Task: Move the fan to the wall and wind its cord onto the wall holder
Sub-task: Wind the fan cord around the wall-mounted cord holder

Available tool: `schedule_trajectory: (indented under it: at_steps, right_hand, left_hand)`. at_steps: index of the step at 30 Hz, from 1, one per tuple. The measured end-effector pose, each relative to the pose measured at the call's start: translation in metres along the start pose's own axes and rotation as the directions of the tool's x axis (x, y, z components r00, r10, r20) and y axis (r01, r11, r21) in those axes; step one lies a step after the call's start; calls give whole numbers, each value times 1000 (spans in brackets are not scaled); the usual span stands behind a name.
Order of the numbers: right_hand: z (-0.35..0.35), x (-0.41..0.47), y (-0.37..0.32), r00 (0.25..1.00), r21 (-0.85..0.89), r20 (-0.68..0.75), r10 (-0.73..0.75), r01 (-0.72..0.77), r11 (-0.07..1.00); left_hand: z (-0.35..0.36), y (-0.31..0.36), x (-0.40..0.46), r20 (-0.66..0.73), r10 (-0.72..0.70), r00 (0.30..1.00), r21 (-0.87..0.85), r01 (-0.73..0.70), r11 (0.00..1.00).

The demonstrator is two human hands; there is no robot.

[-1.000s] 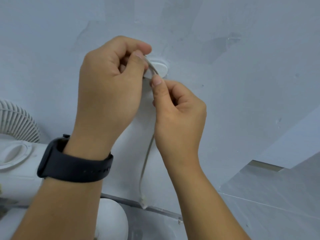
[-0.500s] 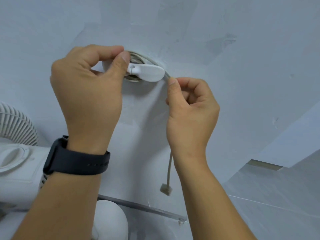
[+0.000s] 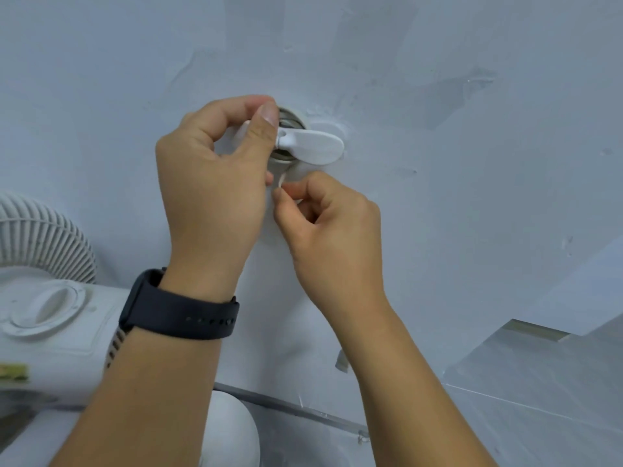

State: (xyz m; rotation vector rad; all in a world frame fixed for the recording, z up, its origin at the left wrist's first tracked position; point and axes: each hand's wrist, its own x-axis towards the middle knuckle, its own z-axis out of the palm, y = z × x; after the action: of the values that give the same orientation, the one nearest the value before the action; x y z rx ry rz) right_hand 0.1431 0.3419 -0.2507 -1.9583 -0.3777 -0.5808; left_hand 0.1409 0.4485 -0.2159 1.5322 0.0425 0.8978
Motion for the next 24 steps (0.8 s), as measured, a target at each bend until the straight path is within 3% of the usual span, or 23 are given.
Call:
schedule_trajectory:
  at_steps: [5,14,20,24]
  right_hand:
    - [-2,1,-1,998,38,59,-12,10,999]
    - [-5,1,-3,997,67,79,-12,7,998]
    - [-2,-6,-11,983,112,171,-70,51,992]
    - [-2,-9,-13,987,187,159,-1,-29,982]
  left_hand:
    - [-4,3,1,33,-84,996,-95,87,992]
    - [-6,5,-6,69,-79,994,-87,85,993]
    - [-10,1,-13,37,-69,997,-55,71,996]
    - [-23,-1,-20,-24,-264,964,-159,257,953]
